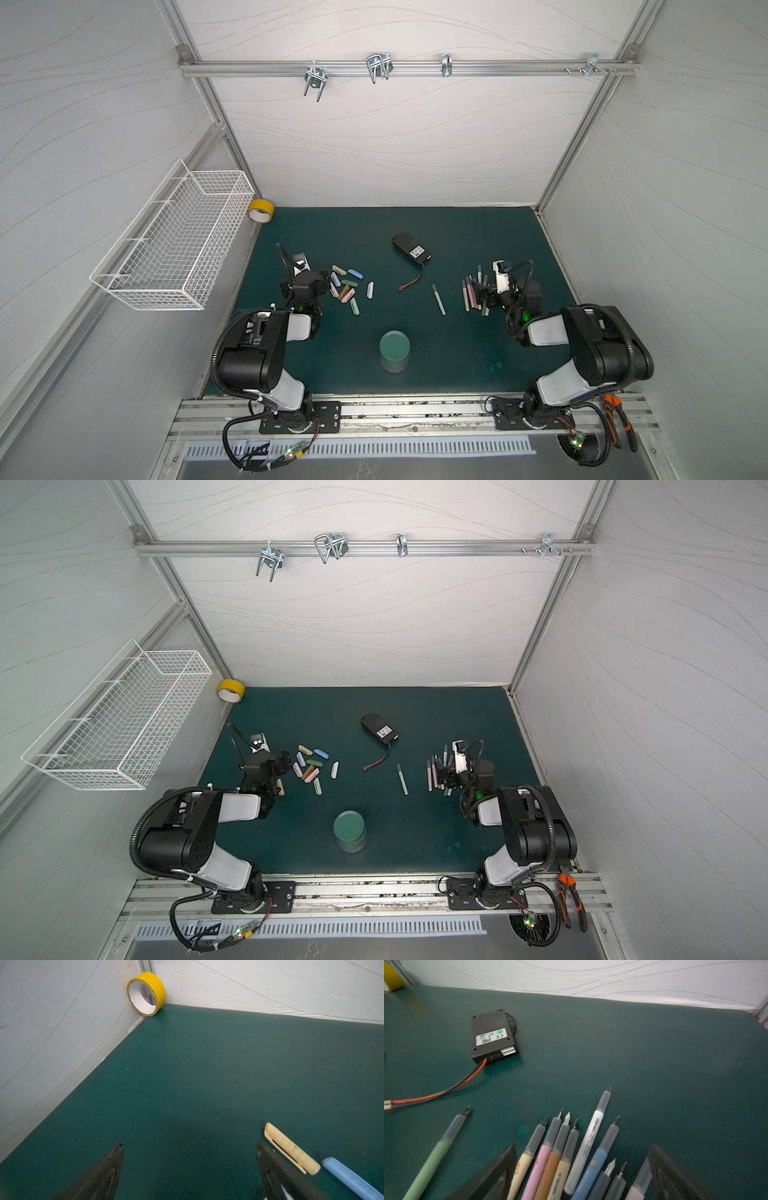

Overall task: Open the pen caps
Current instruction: 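Open both grippers, releasing the green cap and pen, and draw back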

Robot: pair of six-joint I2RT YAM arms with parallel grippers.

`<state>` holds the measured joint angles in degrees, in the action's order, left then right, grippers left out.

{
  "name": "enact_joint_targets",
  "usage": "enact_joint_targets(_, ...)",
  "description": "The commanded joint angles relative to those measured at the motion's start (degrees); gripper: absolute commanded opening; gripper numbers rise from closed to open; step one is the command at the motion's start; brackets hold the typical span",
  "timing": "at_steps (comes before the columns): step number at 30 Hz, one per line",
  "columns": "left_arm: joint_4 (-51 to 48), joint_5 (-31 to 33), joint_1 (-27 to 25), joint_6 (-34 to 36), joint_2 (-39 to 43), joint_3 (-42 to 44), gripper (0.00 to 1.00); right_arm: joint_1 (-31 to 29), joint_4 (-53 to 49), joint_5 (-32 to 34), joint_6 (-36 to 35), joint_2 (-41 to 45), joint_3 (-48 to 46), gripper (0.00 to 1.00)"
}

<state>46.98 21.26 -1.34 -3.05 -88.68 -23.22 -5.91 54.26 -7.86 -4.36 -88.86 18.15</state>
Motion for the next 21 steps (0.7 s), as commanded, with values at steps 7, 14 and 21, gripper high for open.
enact_joint_targets(7, 3.15, -2.70, 0.42, -0.54, -0.47, -0.24, 0.99, -0.29, -9.10, 13.81, 4.36, -0.93, 7.25, 0.99)
enact_joint_targets(14, 3.03, -2.71, 0.47, -0.62, -0.44, -0.24, 0.99, -0.29, -9.12, 13.60, 4.36, -0.92, 7.16, 0.99)
enact_joint_targets(21, 3.03, -2.68, 0.44, -0.57, -0.44, -0.24, 0.99, 0.38, -9.55, 12.25, 4.58, -1.01, 7.52, 0.99)
